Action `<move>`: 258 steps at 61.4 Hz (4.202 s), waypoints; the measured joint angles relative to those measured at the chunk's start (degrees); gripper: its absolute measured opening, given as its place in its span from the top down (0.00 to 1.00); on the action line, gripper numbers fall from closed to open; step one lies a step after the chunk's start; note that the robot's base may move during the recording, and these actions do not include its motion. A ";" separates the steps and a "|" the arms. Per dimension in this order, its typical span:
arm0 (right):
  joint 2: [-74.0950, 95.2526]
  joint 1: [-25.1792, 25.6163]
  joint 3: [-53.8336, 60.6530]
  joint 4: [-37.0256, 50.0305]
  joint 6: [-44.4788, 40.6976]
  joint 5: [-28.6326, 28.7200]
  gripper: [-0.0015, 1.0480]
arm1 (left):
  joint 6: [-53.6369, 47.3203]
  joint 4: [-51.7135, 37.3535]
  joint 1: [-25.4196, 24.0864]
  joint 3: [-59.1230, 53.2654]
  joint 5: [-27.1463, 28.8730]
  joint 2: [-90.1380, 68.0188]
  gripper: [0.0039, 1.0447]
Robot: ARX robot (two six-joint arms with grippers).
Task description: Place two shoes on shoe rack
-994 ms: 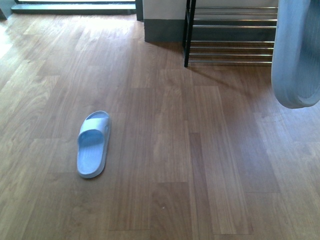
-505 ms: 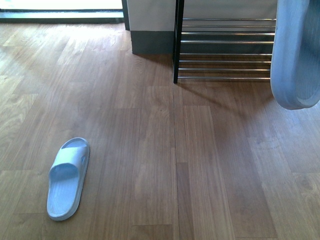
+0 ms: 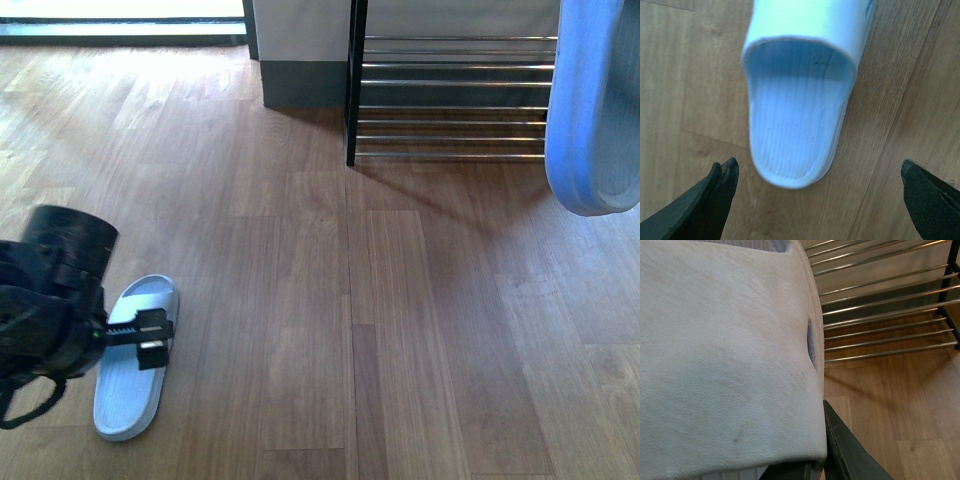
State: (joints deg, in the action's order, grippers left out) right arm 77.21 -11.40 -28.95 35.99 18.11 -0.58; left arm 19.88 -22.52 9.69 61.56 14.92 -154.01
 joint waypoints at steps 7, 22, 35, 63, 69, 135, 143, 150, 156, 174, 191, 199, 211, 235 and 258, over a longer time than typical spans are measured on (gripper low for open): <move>0.00 0.00 0.00 0.00 0.00 0.00 0.98 | 0.24 -1.20 -0.04 7.32 0.09 -6.97 0.09; 0.00 0.00 0.00 0.00 0.00 0.00 0.98 | -4.13 -3.98 -1.62 15.43 0.72 -13.68 0.09; 0.00 0.00 0.00 0.00 0.00 0.00 0.98 | -6.32 -3.78 -2.86 19.98 0.96 -16.70 0.24; 0.00 0.00 0.00 0.00 0.00 0.00 0.98 | -7.15 -4.44 -2.54 21.40 -0.52 -17.75 0.89; 0.00 0.00 0.00 0.00 0.00 0.00 0.98 | -7.08 -5.81 -2.51 19.61 -0.83 -16.57 0.98; 0.00 0.00 0.00 0.00 0.00 0.00 0.98 | -16.28 16.72 11.87 -34.82 19.58 96.45 0.98; 0.00 0.00 0.00 0.00 0.00 0.00 0.98 | -16.70 17.79 13.42 -35.26 20.28 100.80 0.98; 0.00 0.00 0.00 0.00 0.00 0.02 0.98 | -16.83 17.97 13.40 -35.32 20.87 100.98 0.98; 0.00 0.00 0.00 0.00 0.00 0.02 0.98 | -16.94 18.05 13.46 -35.63 20.63 100.65 0.98; -0.02 -0.31 0.00 0.00 0.00 0.39 0.98 | -17.07 18.05 13.51 -35.63 20.83 100.67 0.98; -0.02 0.02 0.00 0.00 0.00 -0.02 0.98 | -17.09 18.05 13.51 -35.63 20.65 100.65 0.98; -0.02 0.02 0.00 0.00 0.00 0.00 0.98 | -17.07 18.05 13.51 -35.63 20.70 100.67 0.98; -0.02 0.02 0.00 0.00 0.00 0.00 0.98 | -17.09 18.05 13.51 -35.63 20.68 100.67 0.98; -0.02 0.02 0.00 0.00 0.00 0.00 0.98 | -17.09 18.05 13.51 -35.63 20.68 100.67 0.98; -0.02 0.02 0.00 0.00 0.00 0.00 0.98 | -17.09 18.05 13.51 -35.63 20.68 100.67 0.98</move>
State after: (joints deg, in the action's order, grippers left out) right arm 77.19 -11.38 -28.95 35.99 18.11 -0.58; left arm 2.79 -4.47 23.20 25.93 35.59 -53.34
